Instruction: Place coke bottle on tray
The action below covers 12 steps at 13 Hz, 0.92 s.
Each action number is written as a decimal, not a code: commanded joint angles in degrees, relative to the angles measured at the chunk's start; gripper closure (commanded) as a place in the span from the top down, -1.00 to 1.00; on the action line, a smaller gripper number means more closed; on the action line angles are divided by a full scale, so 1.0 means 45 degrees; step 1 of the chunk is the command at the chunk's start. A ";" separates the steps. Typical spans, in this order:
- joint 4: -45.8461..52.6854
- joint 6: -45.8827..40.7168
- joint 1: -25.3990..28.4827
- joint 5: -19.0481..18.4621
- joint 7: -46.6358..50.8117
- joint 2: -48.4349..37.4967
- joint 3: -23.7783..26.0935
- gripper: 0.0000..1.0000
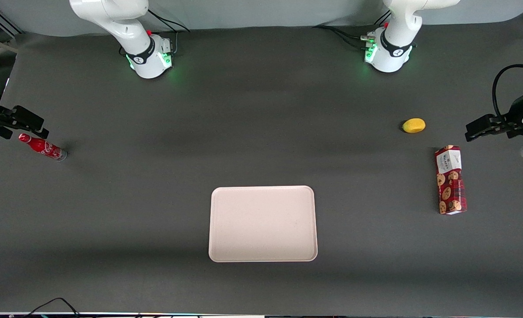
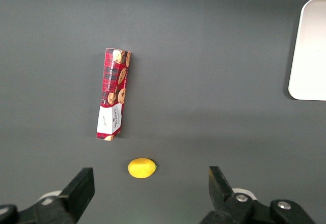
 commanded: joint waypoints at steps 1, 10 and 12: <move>0.0114 -0.1017 -0.0109 -0.0739 -0.0649 -0.0121 -0.0620 1.00; -0.5446 0.1825 -0.0109 -0.2068 -0.4066 -0.3673 -0.4816 1.00; -0.5978 0.2686 -0.0109 -0.2107 -0.6018 -0.3716 -0.6376 1.00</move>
